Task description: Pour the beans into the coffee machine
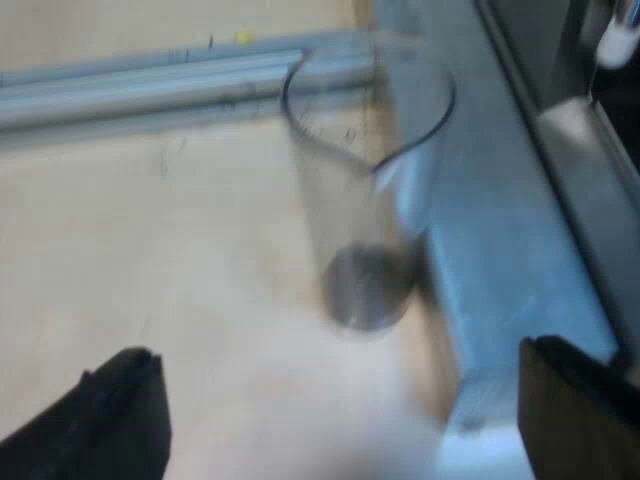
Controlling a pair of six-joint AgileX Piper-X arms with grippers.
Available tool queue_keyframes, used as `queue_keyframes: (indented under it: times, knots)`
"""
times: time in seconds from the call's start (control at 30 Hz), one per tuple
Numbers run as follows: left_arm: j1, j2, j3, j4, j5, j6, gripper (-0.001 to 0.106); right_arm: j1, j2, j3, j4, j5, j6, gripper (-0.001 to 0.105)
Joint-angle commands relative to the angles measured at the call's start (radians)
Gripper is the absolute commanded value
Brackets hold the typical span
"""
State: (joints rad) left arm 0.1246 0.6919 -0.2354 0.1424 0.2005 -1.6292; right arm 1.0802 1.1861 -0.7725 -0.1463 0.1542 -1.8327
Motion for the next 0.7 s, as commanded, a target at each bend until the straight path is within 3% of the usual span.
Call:
queue_keyframes:
  times: [0.03, 0.4, 0.7]
  knots:
    - [-0.005, 0.049, 0.040, -0.166, 0.042, 0.042, 0.074, 0.001, -0.003, -0.001, -0.007, 0.006, -0.003, 0.081]
    - [-0.005, 0.186, 0.080, -0.458, 0.089, 0.042, 0.074, 0.001, -0.003, -0.001, -0.007, 0.006, -0.003, 0.081]
    - [-0.005, 0.287, 0.080, -0.549, 0.111, 0.037, 0.074, 0.001, -0.003, -0.001, -0.007, 0.006, -0.003, 0.081]
